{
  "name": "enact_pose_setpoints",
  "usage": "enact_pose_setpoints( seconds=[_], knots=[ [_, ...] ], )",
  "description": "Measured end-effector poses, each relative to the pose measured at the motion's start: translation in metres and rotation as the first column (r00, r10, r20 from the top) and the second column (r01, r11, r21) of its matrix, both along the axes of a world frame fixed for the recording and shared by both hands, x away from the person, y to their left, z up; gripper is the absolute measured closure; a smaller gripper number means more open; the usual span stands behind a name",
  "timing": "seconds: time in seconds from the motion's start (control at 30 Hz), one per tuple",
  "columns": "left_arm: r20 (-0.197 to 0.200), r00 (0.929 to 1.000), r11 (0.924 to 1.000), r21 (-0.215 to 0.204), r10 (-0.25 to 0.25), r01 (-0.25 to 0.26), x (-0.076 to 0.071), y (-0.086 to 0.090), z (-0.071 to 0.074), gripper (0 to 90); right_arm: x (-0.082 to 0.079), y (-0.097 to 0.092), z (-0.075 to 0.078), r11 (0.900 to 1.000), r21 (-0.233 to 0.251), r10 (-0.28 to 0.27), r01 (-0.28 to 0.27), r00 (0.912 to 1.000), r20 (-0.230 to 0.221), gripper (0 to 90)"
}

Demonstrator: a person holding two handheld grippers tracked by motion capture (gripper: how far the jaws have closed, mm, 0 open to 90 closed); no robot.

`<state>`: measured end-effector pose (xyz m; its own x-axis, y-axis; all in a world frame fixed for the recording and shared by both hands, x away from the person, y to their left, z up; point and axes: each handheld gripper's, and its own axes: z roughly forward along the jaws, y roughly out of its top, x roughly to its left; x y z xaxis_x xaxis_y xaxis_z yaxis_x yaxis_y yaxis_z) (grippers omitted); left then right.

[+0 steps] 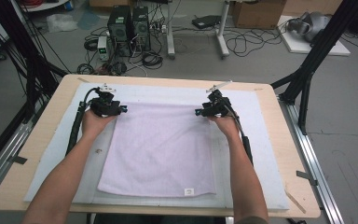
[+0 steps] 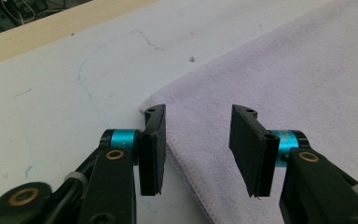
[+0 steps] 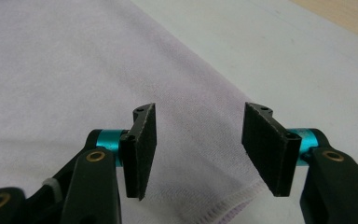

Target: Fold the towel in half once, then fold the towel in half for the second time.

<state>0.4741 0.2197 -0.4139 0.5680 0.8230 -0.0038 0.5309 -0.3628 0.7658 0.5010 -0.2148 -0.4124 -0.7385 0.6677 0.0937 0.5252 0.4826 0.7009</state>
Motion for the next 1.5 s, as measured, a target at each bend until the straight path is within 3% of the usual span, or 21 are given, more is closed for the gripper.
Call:
enact_pose_setpoints(
  seconds=[0.13, 0.27, 0.47, 0.6, 0.87, 1.07, 1.3, 1.5],
  knots=[
    [0.009, 0.9999, 0.9998, -0.014, -0.013, 0.013, -0.001, 0.001, 0.003, 55.6, -0.002, -0.005, 0.0, 0.9997, 0.022, 0.009, -0.009, 0.9998, -0.018, 42.0],
    [0.03, 0.9994, 0.9988, -0.046, -0.017, 0.018, 0.0, 0.005, 0.005, 55.6, -0.002, -0.009, 0.003, 0.9995, 0.026, 0.016, -0.016, 0.9998, 0.008, 41.2],
    [0.011, 0.9998, 0.9972, -0.072, -0.018, 0.019, 0.007, 0.011, 0.001, 58.8, 0.002, -0.012, 0.001, 0.9992, 0.037, 0.013, -0.014, 0.9995, 0.029, 40.7],
    [0.01, 0.9997, 0.9965, -0.08, -0.021, 0.022, 0.009, 0.011, 0.0, 59.0, 0.005, -0.009, -0.005, 0.9992, 0.039, 0.011, -0.011, 0.9998, 0.016, 39.9],
    [-0.004, 0.9998, 0.9979, -0.062, -0.019, 0.019, 0.013, 0.006, -0.007, 57.2, 0.007, -0.004, -0.009, 0.9994, 0.034, 0.008, -0.009, 0.9998, 0.021, 38.7],
    [-0.038, 0.9993, 0.9991, -0.042, -0.008, 0.006, 0.02, 0.005, -0.014, 55.9, 0.01, -0.008, -0.012, 0.9997, 0.022, -0.013, 0.012, 0.9995, 0.027, 38.4],
    [-0.073, 0.9965, 0.999, -0.019, 0.04, -0.041, 0.026, 0.007, -0.026, 52.8, 0.013, -0.008, -0.02, 0.9996, -0.002, -0.027, 0.027, 0.9996, 0.007, 38.4],
    [-0.062, 0.9956, 0.9971, -0.024, 0.071, -0.073, 0.028, 0.006, -0.029, 49.0, 0.017, -0.008, -0.028, 0.9982, -0.009, -0.058, 0.059, 0.9982, 0.012, 39.5]
  ],
)
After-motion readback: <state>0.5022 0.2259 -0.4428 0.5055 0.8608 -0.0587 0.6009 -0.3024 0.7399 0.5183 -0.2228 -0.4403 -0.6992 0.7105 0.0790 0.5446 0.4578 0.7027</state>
